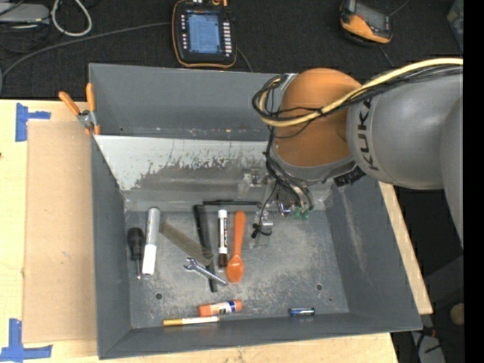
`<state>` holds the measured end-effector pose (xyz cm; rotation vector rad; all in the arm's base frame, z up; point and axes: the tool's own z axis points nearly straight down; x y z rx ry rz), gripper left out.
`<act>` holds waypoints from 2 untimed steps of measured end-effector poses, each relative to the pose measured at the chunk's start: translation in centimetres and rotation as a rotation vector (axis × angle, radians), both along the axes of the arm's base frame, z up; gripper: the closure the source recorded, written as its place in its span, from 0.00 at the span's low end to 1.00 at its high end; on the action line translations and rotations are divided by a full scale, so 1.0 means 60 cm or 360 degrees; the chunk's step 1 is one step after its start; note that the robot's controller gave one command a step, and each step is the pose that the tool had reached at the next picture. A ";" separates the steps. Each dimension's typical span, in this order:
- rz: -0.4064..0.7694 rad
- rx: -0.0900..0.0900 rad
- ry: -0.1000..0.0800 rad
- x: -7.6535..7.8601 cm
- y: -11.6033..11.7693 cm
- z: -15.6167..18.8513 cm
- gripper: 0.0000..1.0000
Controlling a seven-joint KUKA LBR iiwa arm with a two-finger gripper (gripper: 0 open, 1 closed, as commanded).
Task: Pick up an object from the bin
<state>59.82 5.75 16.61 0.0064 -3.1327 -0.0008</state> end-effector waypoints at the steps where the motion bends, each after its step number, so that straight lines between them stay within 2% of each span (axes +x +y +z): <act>1: -0.0004 0.0001 -0.0012 0.003 -0.001 0.007 0.00; 2: -0.0385 0.0000 -0.0009 -0.040 0.147 -0.143 0.00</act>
Offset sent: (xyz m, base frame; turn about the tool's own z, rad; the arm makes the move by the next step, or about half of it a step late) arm -0.0277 0.0991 -0.0961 0.2645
